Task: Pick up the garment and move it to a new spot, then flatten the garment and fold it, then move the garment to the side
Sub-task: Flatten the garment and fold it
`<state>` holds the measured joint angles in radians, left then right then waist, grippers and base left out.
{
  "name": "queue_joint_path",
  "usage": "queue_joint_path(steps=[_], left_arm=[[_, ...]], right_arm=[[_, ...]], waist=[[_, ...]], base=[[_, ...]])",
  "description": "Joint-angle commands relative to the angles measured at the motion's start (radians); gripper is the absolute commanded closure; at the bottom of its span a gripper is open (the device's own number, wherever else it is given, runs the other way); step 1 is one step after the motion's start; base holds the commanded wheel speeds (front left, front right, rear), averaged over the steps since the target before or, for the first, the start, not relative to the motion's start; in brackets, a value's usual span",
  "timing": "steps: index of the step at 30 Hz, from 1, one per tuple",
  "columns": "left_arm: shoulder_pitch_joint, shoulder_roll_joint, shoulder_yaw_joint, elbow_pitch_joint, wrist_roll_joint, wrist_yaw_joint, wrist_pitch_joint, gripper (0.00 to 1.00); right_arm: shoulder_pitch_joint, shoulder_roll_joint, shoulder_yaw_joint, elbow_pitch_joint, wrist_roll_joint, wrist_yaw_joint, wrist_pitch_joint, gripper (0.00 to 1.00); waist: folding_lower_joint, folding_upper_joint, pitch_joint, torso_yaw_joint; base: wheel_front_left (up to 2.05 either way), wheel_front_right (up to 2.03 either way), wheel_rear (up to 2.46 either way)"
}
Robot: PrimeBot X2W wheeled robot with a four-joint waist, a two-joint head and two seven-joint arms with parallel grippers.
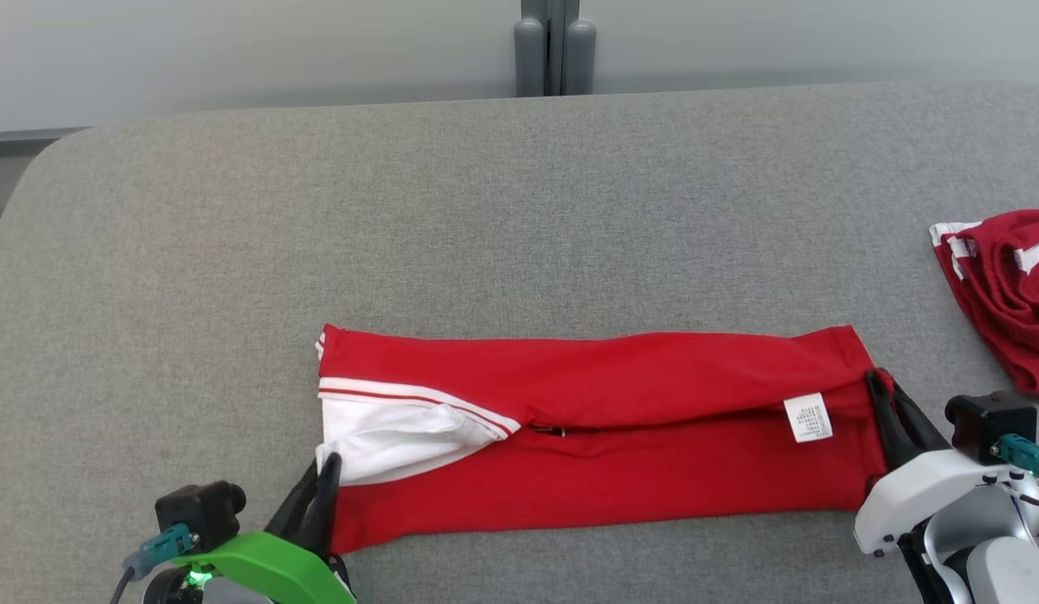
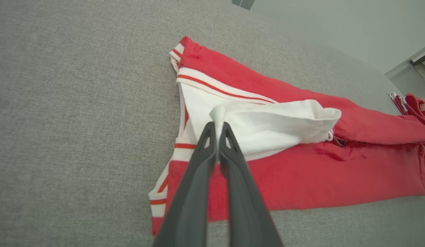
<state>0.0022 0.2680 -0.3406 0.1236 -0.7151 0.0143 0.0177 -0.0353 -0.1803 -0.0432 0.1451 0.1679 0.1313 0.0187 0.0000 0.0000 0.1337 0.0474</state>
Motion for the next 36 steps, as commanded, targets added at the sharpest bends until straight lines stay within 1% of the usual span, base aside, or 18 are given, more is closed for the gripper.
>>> queue_joint_path(steps=[1, 2, 5, 10, 13, 17, 20, 23, 28, 33, 34, 35, 36], left_arm=[[0.0, -0.006, 0.01, 0.009, 0.0, 0.004, -0.021, 0.0], [0.002, -0.008, 0.019, 0.016, -0.002, 0.006, -0.038, 0.0], [0.01, -0.007, 0.052, 0.015, -0.001, 0.022, -0.089, 0.0], [0.012, 0.0, 0.098, -0.002, 0.026, 0.063, -0.167, 0.0], [-0.004, 0.001, 0.098, 0.004, 0.05, 0.081, -0.193, 0.0], [-0.027, -0.012, 0.09, 0.022, 0.074, 0.097, -0.214, 0.0], [-0.041, -0.022, 0.08, 0.034, 0.086, 0.103, -0.222, 0.0], [-0.059, -0.028, 0.073, 0.049, 0.095, 0.107, -0.229, 0.0], [-0.08, -0.023, 0.065, 0.063, 0.11, 0.109, -0.232, 0.0], [-0.091, -0.012, 0.069, 0.067, 0.117, 0.113, -0.237, 0.0], [-0.094, -0.011, 0.069, 0.067, 0.118, 0.115, -0.237, 0.0], [-0.095, -0.009, 0.07, 0.068, 0.119, 0.115, -0.238, 0.0], [-0.096, -0.007, 0.07, 0.069, 0.12, 0.116, -0.239, 0.0]], right_arm=[[0.019, 0.008, -0.011, 0.004, -0.004, -0.001, -0.008, 0.37], [0.024, 0.015, -0.022, 0.004, -0.006, -0.001, -0.016, 0.0], [0.042, 0.034, -0.054, -0.003, -0.006, -0.001, -0.033, 0.0], [0.082, 0.064, -0.116, -0.023, -0.007, -0.001, -0.043, 0.0], [0.09, 0.069, -0.136, -0.029, -0.014, -0.001, -0.029, 0.0], [0.053, 0.073, -0.145, -0.014, -0.015, -0.001, 0.018, 0.0], [0.013, 0.065, -0.133, 0.037, -0.005, -0.001, 0.073, 0.0], [-0.036, 0.049, -0.115, 0.119, 0.014, -0.001, 0.12, 0.0], [-0.091, 0.033, -0.107, 0.241, 0.007, -0.001, 0.158, 0.0], [-0.124, 0.022, -0.09, 0.337, 0.03, -0.001, 0.191, 0.0], [-0.129, 0.023, -0.085, 0.349, 0.036, -0.001, 0.194, 0.08], [-0.134, 0.024, -0.082, 0.362, 0.044, -0.001, 0.198, 0.53], [-0.138, 0.024, -0.078, 0.371, 0.049, -0.001, 0.199, 0.61]], waist=[[0.0, 0.0, -0.002, -0.002], [0.0, 0.0, -0.004, -0.002], [0.0, 0.0, -0.011, 0.0], [0.0, 0.0, -0.027, 0.007], [0.0, 0.0, -0.033, 0.012], [0.0, 0.0, -0.035, 0.019], [0.0, 0.0, -0.031, 0.025], [0.0, 0.0, -0.024, 0.037], [0.0, 0.0, -0.018, 0.062], [0.0, 0.0, -0.015, 0.079], [0.0, 0.0, -0.016, 0.08], [0.0, 0.0, -0.016, 0.081], [0.0, 0.0, -0.017, 0.08]], base=[[0.0, 0.0, 0.0], [0.0, 0.0, 0.0], [0.0, 0.0, 0.0], [0.0, 0.0, 0.0], [0.0, 0.0, 0.0], [0.0, 0.0, 0.0], [0.0, 0.0, 0.0], [0.0, 0.0, 0.0], [0.0, 0.0, 0.0], [0.0, 0.0, 0.0], [0.0, 0.0, 0.0], [0.0, 0.0, 0.0], [0.0, 0.0, 0.0]])
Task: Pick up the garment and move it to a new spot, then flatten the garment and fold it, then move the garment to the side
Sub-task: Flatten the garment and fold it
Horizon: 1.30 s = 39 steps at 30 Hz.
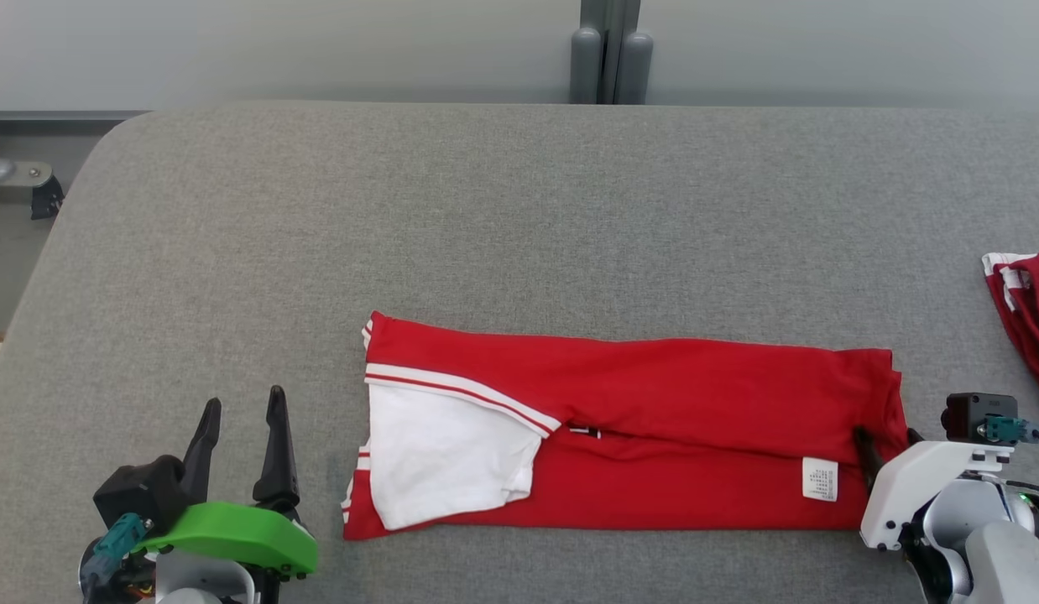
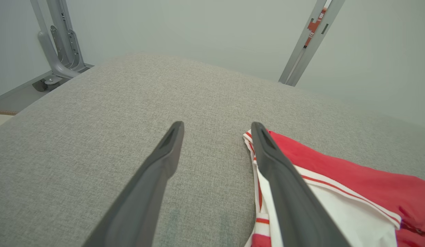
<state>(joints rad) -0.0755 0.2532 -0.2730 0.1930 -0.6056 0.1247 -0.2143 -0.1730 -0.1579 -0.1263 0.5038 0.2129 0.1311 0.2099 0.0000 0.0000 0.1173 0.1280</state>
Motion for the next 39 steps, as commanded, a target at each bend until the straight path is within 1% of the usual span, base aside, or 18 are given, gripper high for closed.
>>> queue_joint_path(steps=[1, 2, 10, 15, 18, 23, 28, 33, 39], left_arm=[[-0.018, 0.008, 0.003, 0.001, 0.011, 0.007, -0.006, 0.0], [-0.019, 0.008, 0.002, 0.003, 0.012, 0.006, -0.007, 0.0], [-0.035, 0.011, -0.025, 0.013, 0.034, 0.009, -0.002, 0.0], [-0.051, 0.001, -0.049, 0.029, 0.04, 0.0, 0.006, 0.0], [-0.06, -0.005, -0.057, 0.037, 0.038, -0.001, 0.007, 0.0], [-0.066, -0.009, -0.066, 0.054, 0.041, -0.005, 0.001, 0.0], [-0.07, -0.009, -0.07, 0.066, 0.042, -0.003, 0.003, 0.0], [-0.061, -0.005, -0.075, 0.074, 0.039, -0.003, 0.005, 0.0], [-0.05, -0.001, -0.082, 0.075, 0.036, -0.002, 0.008, 0.0]], right_arm=[[-0.007, 0.0, 0.01, 0.021, 0.008, -0.001, 0.006, 0.82], [-0.012, -0.003, 0.014, 0.027, 0.011, -0.001, 0.004, 1.0], [-0.053, -0.047, 0.006, 0.048, 0.049, -0.001, -0.024, 1.0], [-0.031, -0.1, -0.048, 0.024, 0.073, -0.001, -0.026, 1.0], [-0.016, -0.12, -0.084, 0.008, 0.082, -0.001, -0.028, 1.0], [0.001, -0.098, -0.104, -0.052, 0.124, -0.001, -0.015, 1.0], [0.024, -0.065, -0.054, -0.141, 0.193, 0.0, 0.018, 1.0], [0.058, -0.022, 0.037, -0.268, 0.258, 0.0, 0.069, 1.0], [0.081, 0.041, 0.189, -0.39, 0.323, 0.0, 0.111, 1.0]], waist=[[0.0, 0.0, -0.001, -0.002], [0.0, 0.0, -0.002, -0.004], [0.0, 0.0, -0.01, -0.048], [0.0, 0.0, -0.016, -0.085], [0.0, 0.0, -0.016, -0.105], [0.0, 0.0, -0.016, -0.127], [0.0, 0.0, -0.022, -0.123], [0.0, 0.0, -0.042, -0.095], [0.0, 0.0, -0.062, -0.044]], base=[[0.0, 0.0, 0.0], [0.0, 0.0, 0.0], [0.0, 0.0, 0.0], [0.0, 0.0, 0.0], [0.0, 0.0, 0.0], [0.0, 0.0, 0.0], [0.0, 0.0, 0.0], [0.0, 0.0, 0.0], [0.0, 0.0, 0.0]])
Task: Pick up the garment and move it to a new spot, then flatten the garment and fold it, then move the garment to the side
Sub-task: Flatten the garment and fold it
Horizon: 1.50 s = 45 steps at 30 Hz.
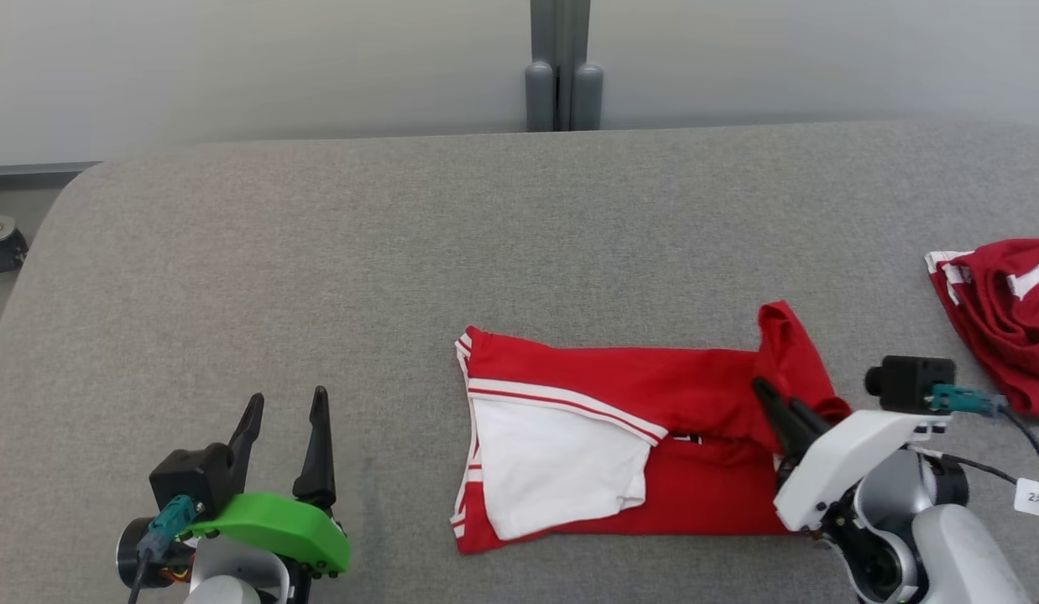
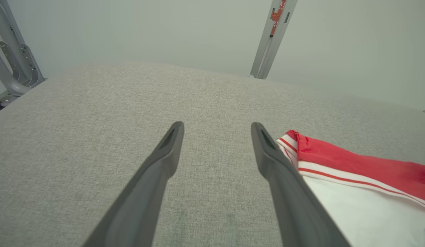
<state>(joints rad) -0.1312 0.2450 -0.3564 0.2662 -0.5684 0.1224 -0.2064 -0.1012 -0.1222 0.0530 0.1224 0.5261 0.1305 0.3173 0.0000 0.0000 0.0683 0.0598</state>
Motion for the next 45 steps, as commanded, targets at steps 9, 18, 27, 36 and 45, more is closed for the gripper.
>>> queue_joint_path(steps=[9, 18, 27, 36, 45], left_arm=[[0.003, 0.002, -0.015, -0.005, -0.005, -0.004, 0.006, 0.0], [-0.027, -0.016, -0.028, 0.003, -0.006, -0.008, -0.005, 0.0], [-0.04, -0.028, -0.031, 0.025, -0.012, -0.011, -0.018, 0.0], [-0.049, -0.035, -0.036, 0.043, -0.013, -0.014, -0.027, 0.0], [-0.051, -0.036, -0.041, 0.048, -0.013, -0.015, -0.032, 0.0]], right_arm=[[-0.06, 0.066, 0.177, 0.045, 0.073, 0.0, -0.037, 1.0], [-0.176, 0.071, 0.318, 0.213, 0.162, 0.0, -0.119, 1.0], [-0.283, 0.071, 0.426, 0.381, 0.233, 0.001, -0.172, 1.0], [-0.342, 0.07, 0.55, 0.403, 0.362, 0.0, -0.237, 0.0], [-0.358, 0.048, 0.493, 0.382, 0.293, 0.0, -0.35, 0.0]], waist=[[0.0, 0.0, -0.012, 0.102], [0.0, 0.0, 0.012, 0.164], [0.0, 0.0, 0.025, 0.185], [0.0, 0.0, 0.026, 0.166], [0.0, 0.0, 0.022, 0.129]], base=[[0.0, 0.0, 0.0], [0.0, 0.0, 0.0], [0.0, 0.0, 0.0], [0.0, 0.0, 0.0], [0.0, 0.0, 0.0]])
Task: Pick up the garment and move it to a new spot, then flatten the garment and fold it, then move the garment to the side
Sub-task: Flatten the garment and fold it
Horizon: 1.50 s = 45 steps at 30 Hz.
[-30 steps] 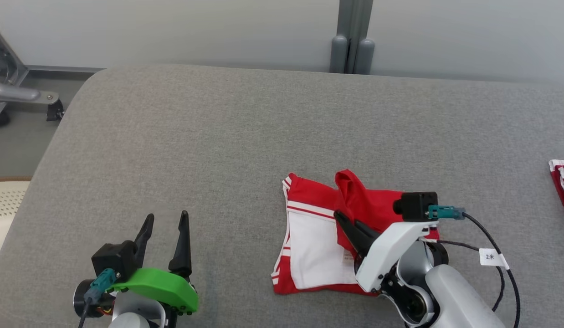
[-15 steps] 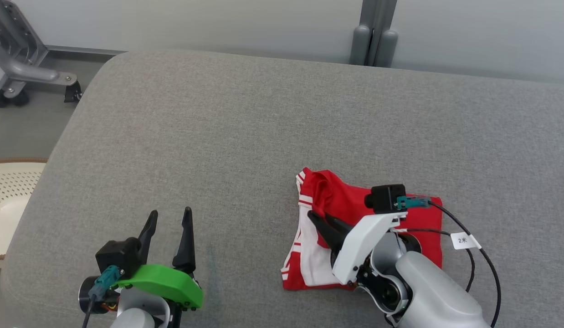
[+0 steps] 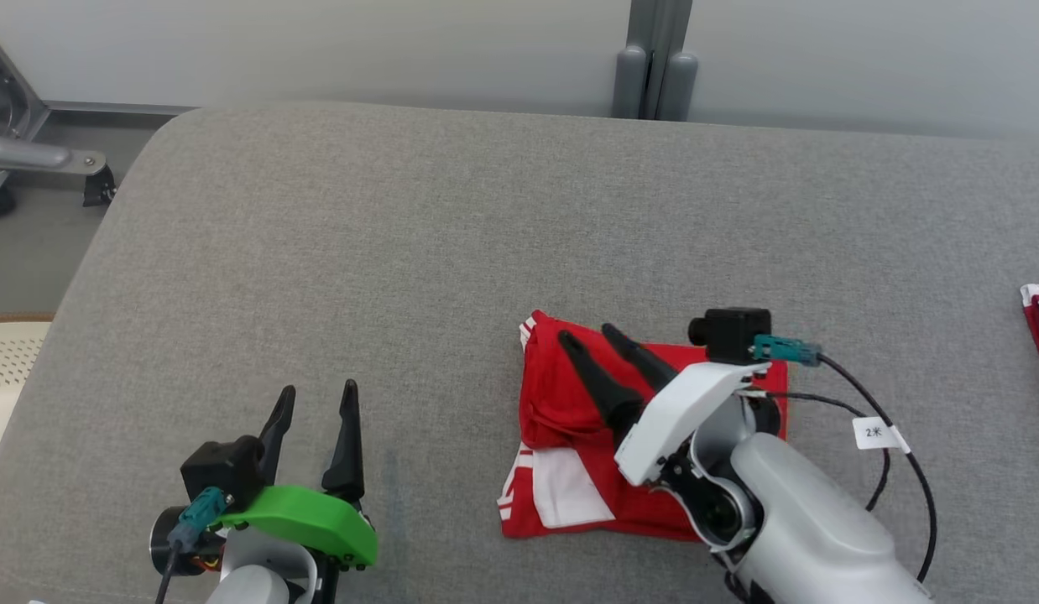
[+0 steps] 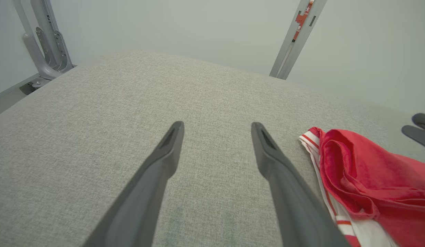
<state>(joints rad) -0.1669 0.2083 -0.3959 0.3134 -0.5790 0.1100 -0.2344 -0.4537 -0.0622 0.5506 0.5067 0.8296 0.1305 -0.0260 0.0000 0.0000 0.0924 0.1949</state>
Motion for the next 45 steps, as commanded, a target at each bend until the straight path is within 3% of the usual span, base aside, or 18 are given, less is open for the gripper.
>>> queue_joint_path(steps=[1, 12, 16, 17, 18, 19, 20, 21, 28, 34, 42, 45], left_arm=[[-0.015, 0.0, -0.002, 0.001, -0.003, -0.001, -0.004, 0.0], [-0.019, 0.002, -0.012, -0.004, -0.002, 0.003, -0.005, 0.0], [-0.023, -0.002, -0.018, -0.006, 0.002, 0.003, -0.007, 0.0], [-0.023, -0.002, -0.02, -0.006, 0.003, 0.003, -0.007, 0.0], [-0.024, -0.002, -0.022, -0.006, 0.003, 0.002, -0.007, 0.0], [-0.026, -0.003, -0.025, -0.005, 0.003, 0.0, -0.006, 0.0], [-0.027, -0.004, -0.026, -0.005, 0.003, 0.0, -0.006, 0.0], [-0.029, -0.004, -0.028, -0.006, 0.004, -0.001, -0.006, 0.0], [-0.035, -0.002, -0.032, -0.006, 0.004, 0.002, -0.006, 0.0], [-0.04, 0.001, -0.03, -0.006, -0.001, 0.003, -0.009, 0.0], [-0.046, -0.003, -0.033, -0.001, -0.003, 0.005, -0.012, 0.0], [-0.044, -0.005, -0.033, -0.001, -0.005, 0.007, -0.013, 0.0]], right_arm=[[-0.002, -0.023, -0.021, -0.005, -0.037, 0.0, -0.022, 0.0], [0.09, -0.06, -0.193, -0.082, -0.264, 0.0, -0.091, 0.0], [0.146, -0.057, -0.209, -0.125, -0.338, 0.0, -0.093, 0.0], [0.159, -0.056, -0.207, -0.134, -0.354, 0.0, -0.09, 0.19], [0.172, -0.058, -0.2, -0.138, -0.365, 0.0, -0.082, 0.56], [0.188, -0.058, -0.192, -0.146, -0.375, 0.0, -0.077, 0.76], [0.194, -0.058, -0.188, -0.149, -0.381, 0.0, -0.074, 0.93], [0.208, -0.061, -0.178, -0.153, -0.39, 0.0, -0.068, 1.0], [0.241, -0.061, -0.125, -0.113, -0.414, 0.0, -0.043, 1.0], [0.18, -0.031, -0.052, -0.024, -0.414, 0.0, -0.052, 1.0], [0.09, -0.001, 0.195, 0.094, -0.339, 0.0, -0.025, 1.0], [0.063, -0.001, 0.243, 0.12, -0.303, 0.0, -0.046, 1.0]], waist=[[0.0, 0.0, -0.003, -0.011], [0.0, 0.0, -0.006, -0.037], [0.0, 0.0, -0.002, -0.036], [0.0, 0.0, 0.0, -0.035], [0.0, 0.0, 0.001, -0.033], [0.0, 0.0, 0.002, -0.031], [0.0, 0.0, 0.003, -0.029], [0.0, 0.0, 0.005, -0.025], [0.0, 0.0, 0.015, 0.012], [0.0, 0.0, 0.026, 0.046], [0.0, 0.0, 0.033, 0.07], [0.0, 0.0, 0.033, 0.07]], base=[[0.0, 0.0, 0.0], [0.0, 0.0, 0.0], [0.0, 0.0, 0.0], [0.0, 0.0, 0.0], [0.0, 0.0, 0.0], [0.0, 0.0, 0.0], [0.0, 0.0, 0.0], [0.0, 0.0, 0.0], [0.0, 0.0, 0.0], [0.0, 0.0, 0.0], [0.0, 0.0, 0.0], [0.0, 0.0, 0.0]])
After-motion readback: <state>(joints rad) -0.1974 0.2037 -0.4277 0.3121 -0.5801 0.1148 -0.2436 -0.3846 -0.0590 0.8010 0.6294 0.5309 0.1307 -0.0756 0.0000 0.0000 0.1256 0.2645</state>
